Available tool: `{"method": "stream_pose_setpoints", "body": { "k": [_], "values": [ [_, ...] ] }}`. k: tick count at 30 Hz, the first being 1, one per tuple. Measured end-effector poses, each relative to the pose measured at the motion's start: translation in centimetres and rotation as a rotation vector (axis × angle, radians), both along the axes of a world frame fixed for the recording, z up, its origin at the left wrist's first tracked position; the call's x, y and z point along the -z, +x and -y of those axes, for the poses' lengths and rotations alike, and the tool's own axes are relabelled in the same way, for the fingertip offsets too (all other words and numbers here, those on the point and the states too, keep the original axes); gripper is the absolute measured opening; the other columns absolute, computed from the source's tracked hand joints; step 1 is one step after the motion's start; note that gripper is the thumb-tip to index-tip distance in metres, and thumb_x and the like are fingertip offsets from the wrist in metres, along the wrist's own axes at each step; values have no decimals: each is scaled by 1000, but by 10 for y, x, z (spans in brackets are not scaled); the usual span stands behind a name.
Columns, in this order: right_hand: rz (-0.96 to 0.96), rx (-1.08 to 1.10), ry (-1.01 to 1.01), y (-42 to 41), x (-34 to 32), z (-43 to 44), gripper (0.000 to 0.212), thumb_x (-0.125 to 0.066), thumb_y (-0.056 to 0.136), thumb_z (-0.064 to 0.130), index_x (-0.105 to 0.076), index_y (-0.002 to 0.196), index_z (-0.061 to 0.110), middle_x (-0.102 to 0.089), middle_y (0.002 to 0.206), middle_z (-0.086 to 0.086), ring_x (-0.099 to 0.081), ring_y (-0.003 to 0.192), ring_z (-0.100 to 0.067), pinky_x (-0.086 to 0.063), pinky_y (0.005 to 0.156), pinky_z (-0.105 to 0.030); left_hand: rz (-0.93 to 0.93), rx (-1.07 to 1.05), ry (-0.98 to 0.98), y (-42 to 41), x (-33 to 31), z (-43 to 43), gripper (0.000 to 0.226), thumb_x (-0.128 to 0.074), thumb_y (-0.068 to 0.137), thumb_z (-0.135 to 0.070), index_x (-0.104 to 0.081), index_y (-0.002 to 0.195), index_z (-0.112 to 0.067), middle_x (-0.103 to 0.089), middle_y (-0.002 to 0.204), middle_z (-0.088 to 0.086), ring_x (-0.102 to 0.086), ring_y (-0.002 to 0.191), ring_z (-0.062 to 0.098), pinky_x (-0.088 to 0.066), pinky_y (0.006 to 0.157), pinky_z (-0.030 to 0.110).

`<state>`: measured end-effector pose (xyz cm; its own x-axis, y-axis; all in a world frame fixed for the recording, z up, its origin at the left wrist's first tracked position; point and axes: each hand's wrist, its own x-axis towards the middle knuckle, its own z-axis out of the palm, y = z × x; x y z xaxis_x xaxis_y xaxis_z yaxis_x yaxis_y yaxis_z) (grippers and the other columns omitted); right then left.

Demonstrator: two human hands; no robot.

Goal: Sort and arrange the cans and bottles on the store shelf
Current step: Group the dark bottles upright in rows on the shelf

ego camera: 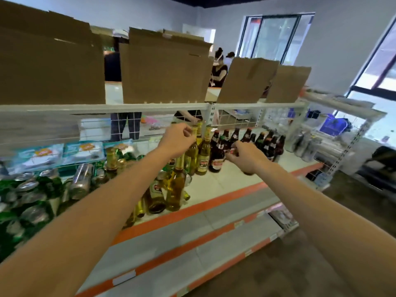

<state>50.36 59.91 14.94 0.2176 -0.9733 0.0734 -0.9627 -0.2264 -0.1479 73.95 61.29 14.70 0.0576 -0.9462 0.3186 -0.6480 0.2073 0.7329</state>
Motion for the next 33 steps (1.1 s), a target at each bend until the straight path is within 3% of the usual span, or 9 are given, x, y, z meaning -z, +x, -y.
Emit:
{"method": "stream_pose_setpoints", "body": {
  "k": [5,8,11,18,27,29,31,33],
  "values": [
    [30,15,58,-85,-3,22,52,-52,100,43,-45,139,9,-61,124,-12,-61,96,-25,-51,77,-38,20,28,18,-86,2,30,25,-62,94,-23,-63,118,-15,-62,100,-3,-57,92,11,-44,69,19],
    [39,31,79,-137,-1,35,54,-52,100,41,-42,143,8,-59,127,-12,-58,94,-23,-46,75,-35,34,32,33,-131,7,48,25,-63,93,-20,-64,117,-12,-64,102,0,-59,94,13,-50,79,26],
    [57,51,71,-173,3,49,54,-53,99,41,-44,142,8,-57,130,-12,-56,110,-27,-45,82,-35,60,42,42,-165,10,69,27,-64,92,-19,-64,118,-11,-67,106,3,-62,97,16,-54,85,32],
    [104,43,97,-210,35,99,53,-56,97,42,-47,138,10,-63,111,-8,-60,96,-24,-52,83,-40,130,60,81,-207,23,135,33,-65,92,-21,-63,123,-10,-66,117,7,-62,106,20,-54,93,39],
    [52,-28,110,-204,66,222,53,-55,98,39,-46,140,8,-57,131,-13,-57,114,-30,-49,87,-38,184,46,139,-218,47,263,32,-67,90,-22,-63,121,-14,-66,113,5,-63,102,22,-55,90,42],
    [49,-39,107,-199,65,258,50,-56,97,39,-49,137,9,-60,128,-13,-58,112,-31,-50,88,-40,303,60,173,-216,48,295,29,-67,90,-17,-64,118,-11,-65,112,6,-62,100,22,-55,87,37],
    [26,-60,101,-193,62,289,48,-56,97,38,-51,135,9,-61,125,-14,-59,110,-31,-50,85,-38,571,81,242,-213,52,319,23,-64,89,-11,-63,112,-9,-65,109,9,-62,94,23,-50,74,32],
    [4,-71,103,-188,64,318,46,-55,98,38,-53,133,8,-61,125,-14,-58,111,-32,-45,80,-36,814,93,314,-209,63,342,29,-62,86,-7,-63,116,-11,-65,107,9,-62,92,25,-50,72,32]
  ]
}}
